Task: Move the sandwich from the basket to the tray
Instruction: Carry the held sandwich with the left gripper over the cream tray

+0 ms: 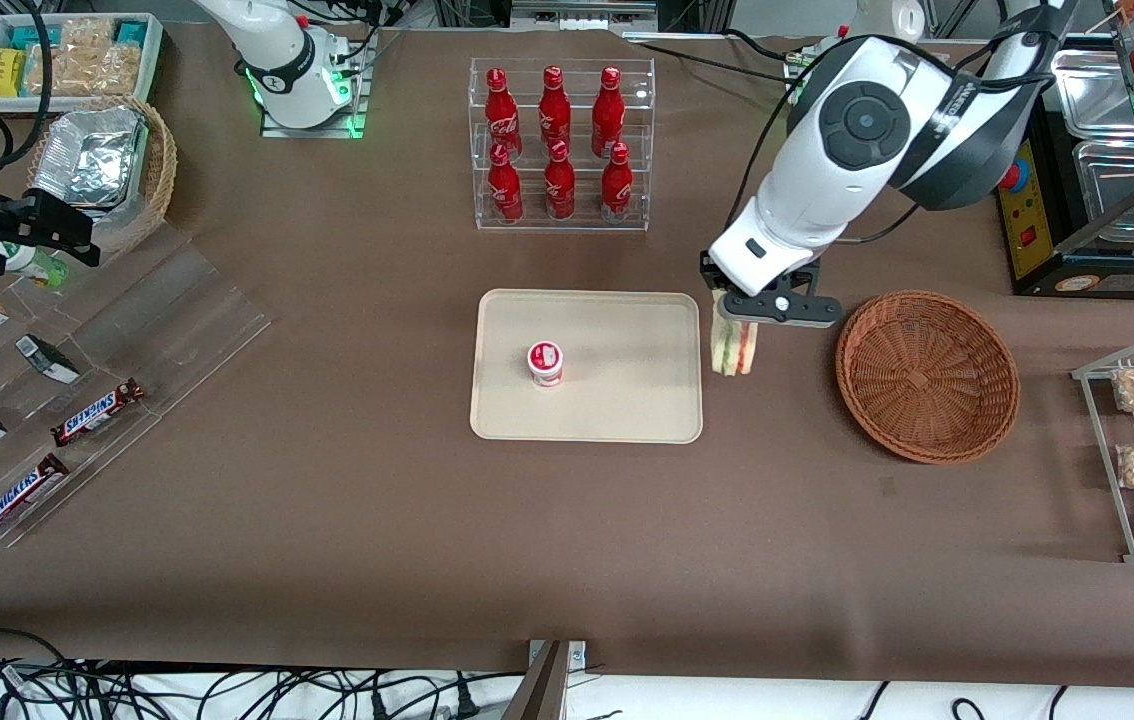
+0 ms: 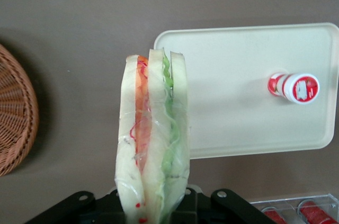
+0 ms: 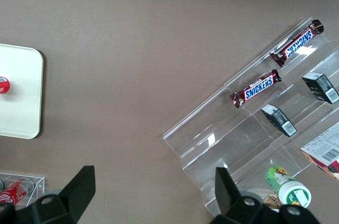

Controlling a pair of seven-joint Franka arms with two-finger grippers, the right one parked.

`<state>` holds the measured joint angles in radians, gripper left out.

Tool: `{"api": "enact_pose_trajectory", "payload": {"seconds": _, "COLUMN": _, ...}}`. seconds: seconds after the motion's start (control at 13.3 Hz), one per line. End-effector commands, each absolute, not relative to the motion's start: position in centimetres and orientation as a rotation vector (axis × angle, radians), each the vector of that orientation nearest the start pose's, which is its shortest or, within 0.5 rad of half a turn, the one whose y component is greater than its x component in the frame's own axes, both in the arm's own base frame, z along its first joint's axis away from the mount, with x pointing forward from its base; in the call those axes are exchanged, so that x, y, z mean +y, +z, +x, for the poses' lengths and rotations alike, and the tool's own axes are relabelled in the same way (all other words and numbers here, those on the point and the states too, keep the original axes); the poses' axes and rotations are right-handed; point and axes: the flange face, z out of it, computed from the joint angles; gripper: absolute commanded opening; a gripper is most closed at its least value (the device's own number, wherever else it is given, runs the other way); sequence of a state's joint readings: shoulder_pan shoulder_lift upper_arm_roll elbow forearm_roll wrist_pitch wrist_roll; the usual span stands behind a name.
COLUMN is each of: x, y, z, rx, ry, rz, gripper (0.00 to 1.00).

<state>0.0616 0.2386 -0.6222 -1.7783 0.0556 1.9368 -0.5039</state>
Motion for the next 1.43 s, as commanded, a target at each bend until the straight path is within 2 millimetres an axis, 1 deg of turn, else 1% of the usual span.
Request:
{"api": "enact_pose_trajectory", "payload": {"seconds": 0.0, "x": -32.2, "y": 42.5, "z": 53.0, "rx": 0.19, "ry": 0.193, "rz": -3.205, "gripper": 0.14}}
{"api": "enact_pose_trajectory", "payload": {"seconds": 0.08, "x": -32.3, "y": 41.6, "z": 53.1, "rx": 0.19, "ry": 0.219, "rz": -3.203, "gripper": 0.14}}
{"api": "enact_pose_trajectory", "payload": {"seconds": 0.15, "x": -32.4, "y": 41.4, "z": 53.2, "rx": 0.169, "ry": 0.209, "rz": -3.208, "gripper": 0.15}}
{"api": "enact_pose_trajectory", "payload": {"seconds": 0.23, "x": -32.6, "y": 40.5, "z": 53.3, "rx": 0.161, "ry": 0.225, "rz": -3.211, "gripper": 0.16}}
{"api": "enact_pose_trajectory", "payload": {"seconds": 0.3, "x": -33.4, "y": 40.1, "z": 53.1, "rx": 0.17, "ry": 0.222, "rz": -3.22, "gripper": 0.16}}
{"api": "enact_pose_trajectory", "payload": {"seconds": 0.45, "x": -34.1, "y": 38.5, "z": 53.6, "rx": 0.133, "ry": 0.2, "rz": -3.239, "gripper": 0.16}}
{"api": "enact_pose_trajectory", "payload": {"seconds": 0.53, "x": -35.1, "y": 37.3, "z": 53.3, "rx": 0.147, "ry": 0.186, "rz": -3.224, "gripper": 0.16}}
{"api": "enact_pose_trajectory", "payload": {"seconds": 0.68, "x": -36.4, "y": 34.6, "z": 53.5, "rx": 0.092, "ry": 0.129, "rz": -3.201, "gripper": 0.16}}
{"api": "enact_pose_trajectory", "payload": {"seconds": 0.75, "x": -37.2, "y": 32.9, "z": 53.2, "rx": 0.09, "ry": 0.127, "rz": -3.184, "gripper": 0.16}}
{"api": "enact_pose_trajectory", "payload": {"seconds": 0.83, "x": -37.6, "y": 31.5, "z": 53.2, "rx": 0.084, "ry": 0.114, "rz": -3.175, "gripper": 0.16}}
{"api": "enact_pose_trajectory", "payload": {"seconds": 0.98, "x": -37.8, "y": 28.7, "z": 53.3, "rx": 0.062, "ry": 0.133, "rz": -3.166, "gripper": 0.16}}
{"api": "enact_pose_trajectory", "payload": {"seconds": 1.05, "x": -38.4, "y": 27.7, "z": 52.9, "rx": 0.085, "ry": 0.127, "rz": -3.151, "gripper": 0.16}}
{"api": "enact_pose_trajectory", "payload": {"seconds": 1.21, "x": -39.0, "y": 25.8, "z": 52.3, "rx": 0.118, "ry": 0.115, "rz": -3.114, "gripper": 0.17}}
{"api": "enact_pose_trajectory", "payload": {"seconds": 1.36, "x": -39.8, "y": 24.0, "z": 51.9, "rx": 0.109, "ry": 0.092, "rz": -3.11, "gripper": 0.17}}
